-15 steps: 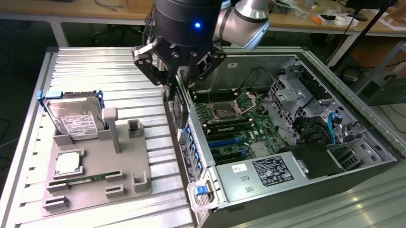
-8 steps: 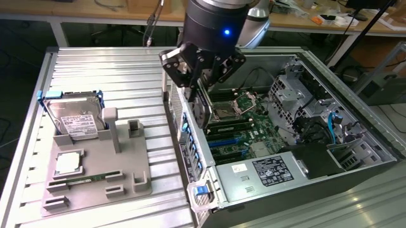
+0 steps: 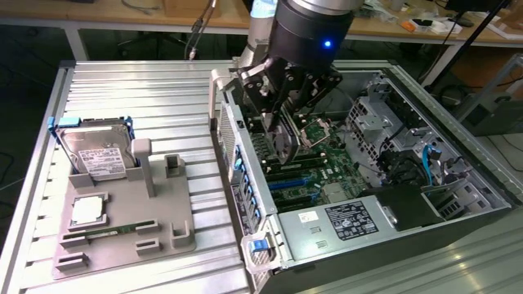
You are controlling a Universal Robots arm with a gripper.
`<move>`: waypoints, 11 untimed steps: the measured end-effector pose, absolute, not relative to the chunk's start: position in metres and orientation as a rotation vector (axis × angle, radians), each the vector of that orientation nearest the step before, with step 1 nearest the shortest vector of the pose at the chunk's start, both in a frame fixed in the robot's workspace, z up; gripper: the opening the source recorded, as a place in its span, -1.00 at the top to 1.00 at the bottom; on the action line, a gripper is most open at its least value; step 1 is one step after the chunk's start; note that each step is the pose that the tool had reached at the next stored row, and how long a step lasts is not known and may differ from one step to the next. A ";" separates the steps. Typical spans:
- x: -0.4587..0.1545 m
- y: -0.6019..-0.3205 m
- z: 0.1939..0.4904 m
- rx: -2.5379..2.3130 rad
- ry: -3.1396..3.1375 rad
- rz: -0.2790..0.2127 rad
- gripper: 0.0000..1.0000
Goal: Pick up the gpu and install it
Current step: 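Pick up the gpu and move the gpu toward the slot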
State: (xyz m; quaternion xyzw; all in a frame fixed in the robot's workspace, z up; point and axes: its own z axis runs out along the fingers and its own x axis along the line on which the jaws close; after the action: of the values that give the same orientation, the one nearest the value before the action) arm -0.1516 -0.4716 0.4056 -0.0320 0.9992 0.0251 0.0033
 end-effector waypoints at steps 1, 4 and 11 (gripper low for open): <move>-0.147 -0.472 0.405 -0.100 3.133 0.073 0.44; -0.134 -0.471 0.404 -0.100 3.134 0.049 0.44; -0.100 -0.467 0.402 -0.101 3.135 -0.031 0.44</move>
State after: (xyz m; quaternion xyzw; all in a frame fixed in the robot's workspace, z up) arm -0.1003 -0.4667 0.4020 -0.0321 0.9994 -0.0100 0.0022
